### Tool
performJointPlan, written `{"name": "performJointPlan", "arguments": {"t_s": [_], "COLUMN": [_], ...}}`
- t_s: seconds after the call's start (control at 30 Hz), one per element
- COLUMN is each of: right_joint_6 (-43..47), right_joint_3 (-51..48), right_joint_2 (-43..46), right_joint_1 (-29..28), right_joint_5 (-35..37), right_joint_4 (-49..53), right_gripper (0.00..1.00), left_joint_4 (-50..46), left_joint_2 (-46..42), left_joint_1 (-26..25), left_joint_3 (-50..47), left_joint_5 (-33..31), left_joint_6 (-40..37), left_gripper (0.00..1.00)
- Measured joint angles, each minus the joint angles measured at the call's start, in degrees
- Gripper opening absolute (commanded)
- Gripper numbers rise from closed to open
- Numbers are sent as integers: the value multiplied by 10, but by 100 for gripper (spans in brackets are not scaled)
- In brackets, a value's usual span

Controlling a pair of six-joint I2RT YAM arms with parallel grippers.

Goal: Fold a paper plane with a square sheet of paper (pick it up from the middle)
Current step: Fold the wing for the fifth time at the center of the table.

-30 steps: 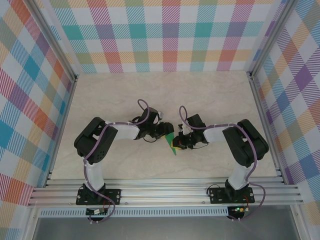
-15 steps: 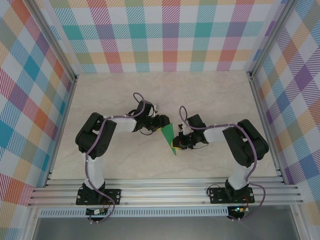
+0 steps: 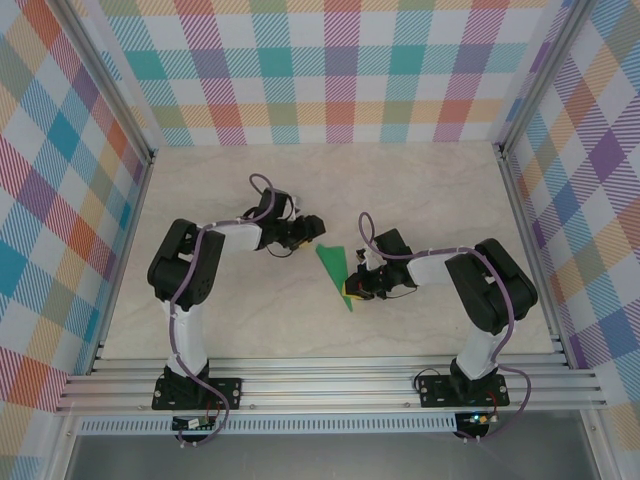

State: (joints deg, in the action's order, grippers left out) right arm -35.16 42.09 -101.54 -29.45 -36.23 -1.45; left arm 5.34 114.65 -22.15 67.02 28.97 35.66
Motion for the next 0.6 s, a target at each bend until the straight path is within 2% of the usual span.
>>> {"name": "performJointPlan", "arguments": {"t_s": [0.13, 0.27, 0.43, 0.6], "right_joint_6": [-3, -7, -16, -25], "right_joint_3": [2, 5, 6, 6], "right_joint_2": [0, 0, 0, 0], "right_joint_1": [0, 0, 0, 0], "right_joint_5": [-1, -1, -1, -3], "right_joint_4": [4, 10, 10, 10], "right_gripper": [3, 3, 3, 4], "left_joint_4": [-21, -21, -16, 10], "left_joint_2": [-45, -115, -132, -83], "left_joint_1": [7, -8, -76, -135], "left_joint_3": [-9, -35, -43, -47], "left_joint_5": [-15, -20, -28, -31], "left_joint_6": [3, 19, 43, 84], "left_gripper": [59, 51, 42, 36]}}
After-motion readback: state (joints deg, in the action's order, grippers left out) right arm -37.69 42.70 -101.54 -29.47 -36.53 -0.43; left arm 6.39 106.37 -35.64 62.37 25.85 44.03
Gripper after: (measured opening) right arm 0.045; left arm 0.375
